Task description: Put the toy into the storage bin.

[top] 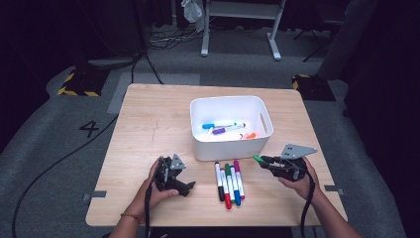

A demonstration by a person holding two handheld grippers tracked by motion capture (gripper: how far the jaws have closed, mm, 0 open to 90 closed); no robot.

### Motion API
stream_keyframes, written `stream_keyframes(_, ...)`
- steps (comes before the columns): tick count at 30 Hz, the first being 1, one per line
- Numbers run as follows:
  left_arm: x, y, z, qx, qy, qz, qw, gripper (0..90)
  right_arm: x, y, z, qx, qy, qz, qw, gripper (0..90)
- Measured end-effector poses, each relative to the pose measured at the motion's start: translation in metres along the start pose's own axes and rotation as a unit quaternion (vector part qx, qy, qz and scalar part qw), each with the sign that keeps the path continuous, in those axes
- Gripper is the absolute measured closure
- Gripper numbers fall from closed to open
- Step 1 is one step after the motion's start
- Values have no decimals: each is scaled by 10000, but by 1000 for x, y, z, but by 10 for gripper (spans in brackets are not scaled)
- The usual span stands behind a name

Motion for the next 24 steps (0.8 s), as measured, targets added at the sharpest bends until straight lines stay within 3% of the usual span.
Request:
stream_keyframes(9, 0, 0, 0, 1, 0, -2, 10000, 1, 41, 37, -3, 212, -18, -489, 9986, 753)
stream_keyframes(17, 0, 0, 0, 0, 0, -3, 10000, 1, 60, 73, -19, 504, -141, -512, 9973, 753)
stream_keyframes(19, 0, 0, 0, 0, 1, -1, 10000, 1, 65, 83, -25, 462, -68, -587, 9972, 753)
stream_keyframes(24, 0, 0, 0, 1, -2, -1, 10000, 1, 75, 112, -34, 657, -135, -730, 9951, 753)
Point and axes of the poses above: each handheld gripper's, and its own axes: x roughly backward along the jaws, y roughly out of its top, z roughly to its left, the point moved 4 cm from there along -x, roughly forward along the jaws, and after that the axes turned 4 degrees about x, right-handed, at the moved point
